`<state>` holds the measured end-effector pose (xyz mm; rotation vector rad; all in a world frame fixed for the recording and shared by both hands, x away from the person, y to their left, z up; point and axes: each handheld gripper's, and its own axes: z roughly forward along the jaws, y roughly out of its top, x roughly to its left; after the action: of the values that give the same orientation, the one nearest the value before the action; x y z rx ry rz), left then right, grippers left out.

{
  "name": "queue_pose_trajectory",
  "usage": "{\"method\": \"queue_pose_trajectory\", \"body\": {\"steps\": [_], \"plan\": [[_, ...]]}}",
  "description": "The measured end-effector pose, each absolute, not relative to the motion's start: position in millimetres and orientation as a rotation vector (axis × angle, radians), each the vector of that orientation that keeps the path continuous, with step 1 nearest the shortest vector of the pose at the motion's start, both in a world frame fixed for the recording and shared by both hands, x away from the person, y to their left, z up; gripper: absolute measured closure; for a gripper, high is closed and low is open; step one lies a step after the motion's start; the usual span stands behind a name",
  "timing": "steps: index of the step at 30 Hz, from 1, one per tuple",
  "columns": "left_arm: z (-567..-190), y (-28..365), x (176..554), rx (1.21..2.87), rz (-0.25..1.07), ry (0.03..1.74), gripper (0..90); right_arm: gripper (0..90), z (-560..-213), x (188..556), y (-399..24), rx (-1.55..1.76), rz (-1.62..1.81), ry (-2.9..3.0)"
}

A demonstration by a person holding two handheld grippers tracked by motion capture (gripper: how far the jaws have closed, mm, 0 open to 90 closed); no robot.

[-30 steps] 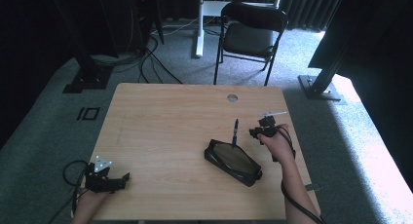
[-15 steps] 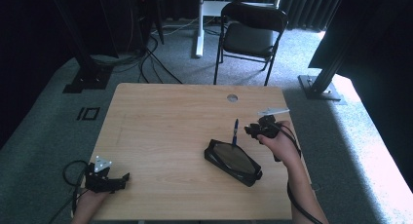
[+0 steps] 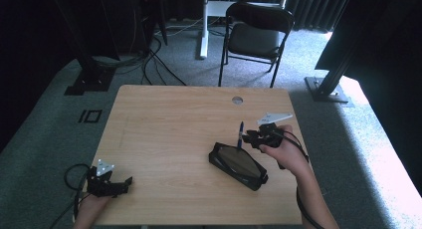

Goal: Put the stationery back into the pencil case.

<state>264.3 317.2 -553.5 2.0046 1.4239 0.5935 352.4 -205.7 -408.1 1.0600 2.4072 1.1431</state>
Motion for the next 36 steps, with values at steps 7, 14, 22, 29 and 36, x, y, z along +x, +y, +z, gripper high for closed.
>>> {"method": "queue_pose_trajectory", "body": {"steps": [7, 14, 22, 29, 36], "plan": [[-553, 317, 264, 2.006, 0.595, 1.423, 0.5, 68.5, -406, 343, -195, 0.985, 1.132, 2.463], [-553, 317, 264, 2.006, 0.595, 1.422, 0.6, 68.5, -410, 336, -185, 0.935, 1.13, 2.529], [-553, 317, 264, 2.007, 0.595, 1.422, 0.5, 68.5, -422, 335, -176, 0.899, 1.097, 2.595], [-553, 318, 264, 2.01, 0.595, 1.421, 0.5, 68.5, -441, 343, -166, 0.927, 1.04, 2.649], [-553, 317, 264, 2.008, 0.593, 1.423, 0.6, 68.5, -454, 348, -159, 0.93, 0.987, 2.686]]}}
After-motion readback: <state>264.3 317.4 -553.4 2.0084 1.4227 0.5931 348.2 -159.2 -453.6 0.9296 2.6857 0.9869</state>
